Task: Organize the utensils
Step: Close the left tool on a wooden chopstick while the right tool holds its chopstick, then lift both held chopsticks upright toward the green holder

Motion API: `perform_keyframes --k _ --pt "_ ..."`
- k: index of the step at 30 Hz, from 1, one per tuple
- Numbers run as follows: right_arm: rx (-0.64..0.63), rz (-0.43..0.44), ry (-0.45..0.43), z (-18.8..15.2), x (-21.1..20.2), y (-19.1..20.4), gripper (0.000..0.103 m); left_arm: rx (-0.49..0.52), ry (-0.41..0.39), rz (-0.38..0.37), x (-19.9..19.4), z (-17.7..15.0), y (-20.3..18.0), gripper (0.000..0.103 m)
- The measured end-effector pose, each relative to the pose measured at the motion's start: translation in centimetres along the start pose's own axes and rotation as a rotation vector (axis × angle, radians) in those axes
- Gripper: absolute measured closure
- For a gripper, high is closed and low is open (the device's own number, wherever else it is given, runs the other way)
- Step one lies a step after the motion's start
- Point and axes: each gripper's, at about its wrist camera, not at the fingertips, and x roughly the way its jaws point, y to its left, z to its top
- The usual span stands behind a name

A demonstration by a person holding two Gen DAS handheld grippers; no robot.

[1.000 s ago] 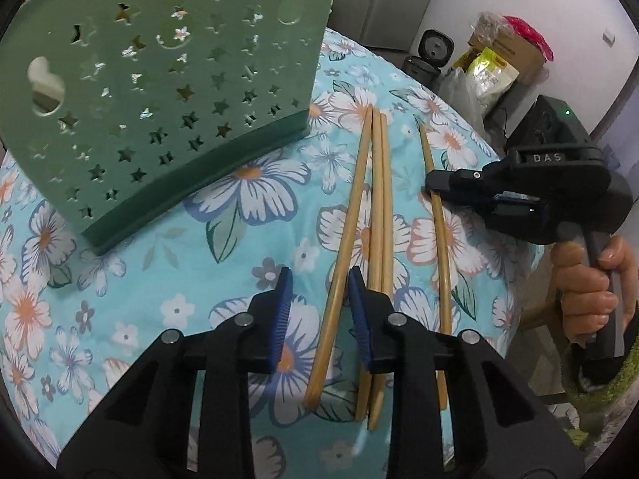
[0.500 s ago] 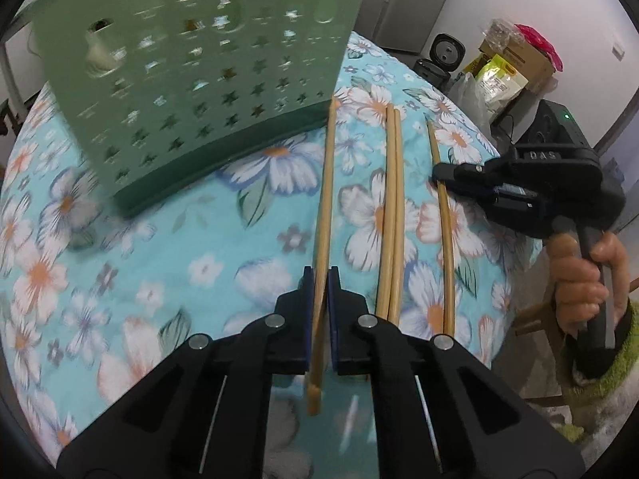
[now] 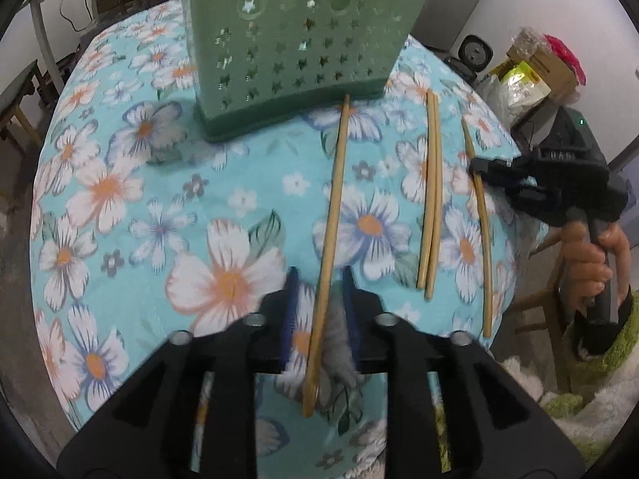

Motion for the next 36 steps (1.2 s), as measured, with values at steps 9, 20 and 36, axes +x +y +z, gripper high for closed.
perform_keyframes --k 9,20,36 --pt "-0.031 -0.066 -0.044 1.6 -0.1 1.0 0.085 0.058 -0.043 -0.011 2.6 4.7 -1.3 0.078" --pt "-0.04 -0.115 -0.101 4.5 0.4 1.4 0.084 0.147 -0.063 0.093 6.5 8.7 -3.7 0.078" --pt "-0.113 -0.093 -0.178 3.9 -0.9 3.7 0.097 0.159 -0.183 0.125 3.1 8.6 -5.7 0.098"
